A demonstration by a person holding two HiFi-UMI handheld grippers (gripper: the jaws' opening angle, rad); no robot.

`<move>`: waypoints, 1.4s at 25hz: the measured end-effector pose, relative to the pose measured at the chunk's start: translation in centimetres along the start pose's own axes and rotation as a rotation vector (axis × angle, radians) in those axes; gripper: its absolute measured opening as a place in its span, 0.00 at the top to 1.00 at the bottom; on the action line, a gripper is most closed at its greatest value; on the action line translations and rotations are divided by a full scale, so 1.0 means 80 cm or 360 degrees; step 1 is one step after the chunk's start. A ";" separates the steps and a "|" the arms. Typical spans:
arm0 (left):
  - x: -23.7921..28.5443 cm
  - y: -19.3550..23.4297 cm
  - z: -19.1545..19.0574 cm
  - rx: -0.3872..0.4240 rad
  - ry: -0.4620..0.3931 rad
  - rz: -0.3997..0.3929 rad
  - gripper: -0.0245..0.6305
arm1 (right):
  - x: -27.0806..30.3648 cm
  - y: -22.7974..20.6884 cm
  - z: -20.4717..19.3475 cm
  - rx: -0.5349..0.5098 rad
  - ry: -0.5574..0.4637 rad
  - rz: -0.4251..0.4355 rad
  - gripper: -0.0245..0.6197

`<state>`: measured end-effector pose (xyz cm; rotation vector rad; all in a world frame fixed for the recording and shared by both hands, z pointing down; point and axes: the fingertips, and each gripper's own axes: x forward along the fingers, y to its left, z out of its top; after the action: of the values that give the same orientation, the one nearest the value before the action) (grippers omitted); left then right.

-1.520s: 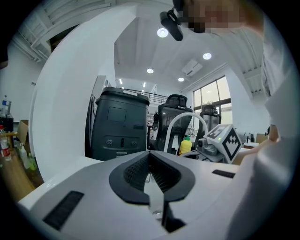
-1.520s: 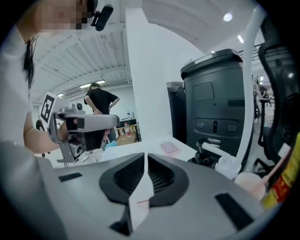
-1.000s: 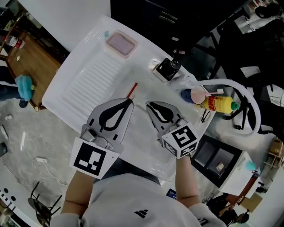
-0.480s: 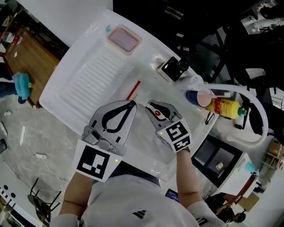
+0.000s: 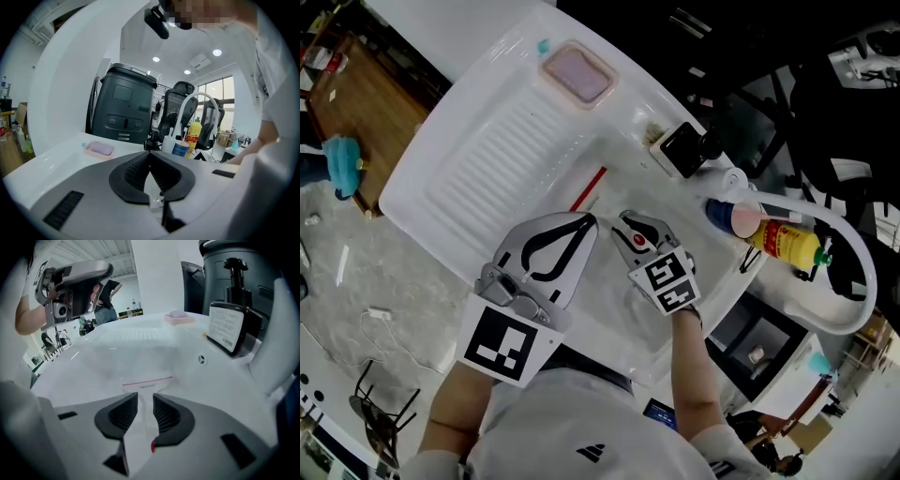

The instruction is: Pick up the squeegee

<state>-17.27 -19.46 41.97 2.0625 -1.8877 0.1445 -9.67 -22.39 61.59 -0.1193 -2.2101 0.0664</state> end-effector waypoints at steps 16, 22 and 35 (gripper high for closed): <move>0.005 0.013 -0.006 -0.0030 0.0026 0.0007 0.94 | 0.037 -0.008 -0.033 -0.0018 0.0188 0.0052 0.79; 0.006 0.019 -0.010 -0.0040 0.0042 0.0015 0.94 | 0.051 -0.012 -0.045 -0.0049 0.0262 0.0050 0.79; 0.006 0.025 -0.011 -0.0043 0.0037 0.0025 0.94 | 0.060 -0.007 -0.046 -0.0154 0.0323 0.0061 0.82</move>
<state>-19.09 -19.74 43.28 2.0204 -1.8820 0.1458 -9.65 -22.40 67.67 -0.2129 -2.0085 -0.0306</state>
